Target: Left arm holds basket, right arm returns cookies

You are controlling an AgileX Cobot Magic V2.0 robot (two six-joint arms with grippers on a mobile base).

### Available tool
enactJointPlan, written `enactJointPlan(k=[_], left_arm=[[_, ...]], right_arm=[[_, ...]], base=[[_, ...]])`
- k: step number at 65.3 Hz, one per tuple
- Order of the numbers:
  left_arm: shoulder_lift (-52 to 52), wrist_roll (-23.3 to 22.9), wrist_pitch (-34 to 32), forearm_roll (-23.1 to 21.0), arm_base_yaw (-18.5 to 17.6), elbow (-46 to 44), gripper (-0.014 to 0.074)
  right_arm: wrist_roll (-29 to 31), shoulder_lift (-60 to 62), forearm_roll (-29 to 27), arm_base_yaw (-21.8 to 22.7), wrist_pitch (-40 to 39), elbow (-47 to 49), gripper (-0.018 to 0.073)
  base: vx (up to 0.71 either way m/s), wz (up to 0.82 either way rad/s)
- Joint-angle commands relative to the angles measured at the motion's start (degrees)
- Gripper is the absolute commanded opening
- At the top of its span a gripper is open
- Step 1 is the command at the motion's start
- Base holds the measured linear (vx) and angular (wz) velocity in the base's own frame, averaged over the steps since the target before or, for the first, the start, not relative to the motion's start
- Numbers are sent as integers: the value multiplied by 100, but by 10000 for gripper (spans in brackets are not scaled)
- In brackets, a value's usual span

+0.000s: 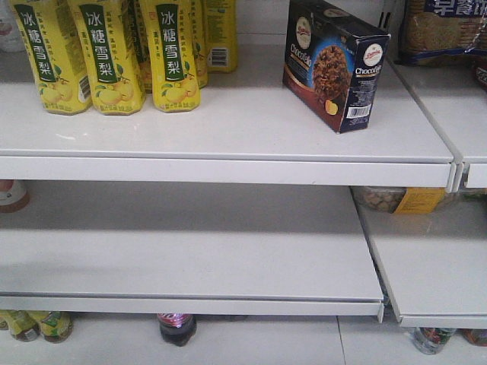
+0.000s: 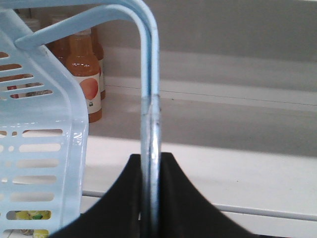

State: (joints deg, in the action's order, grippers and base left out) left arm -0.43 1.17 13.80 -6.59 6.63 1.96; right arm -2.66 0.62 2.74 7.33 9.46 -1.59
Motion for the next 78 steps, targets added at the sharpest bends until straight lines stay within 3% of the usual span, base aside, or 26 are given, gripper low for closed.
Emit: enactJointPlan(k=[1,78], left_arm=[[-101,97,-591,57,-34,-174,-3],[-101,97,-591,57,-34,-174,-3]], right_arm=[[45,81,-32,4,-395,-116,-9],[45,81,-32,4,-395,-116,-9]], base=[[0,0],[0,0]])
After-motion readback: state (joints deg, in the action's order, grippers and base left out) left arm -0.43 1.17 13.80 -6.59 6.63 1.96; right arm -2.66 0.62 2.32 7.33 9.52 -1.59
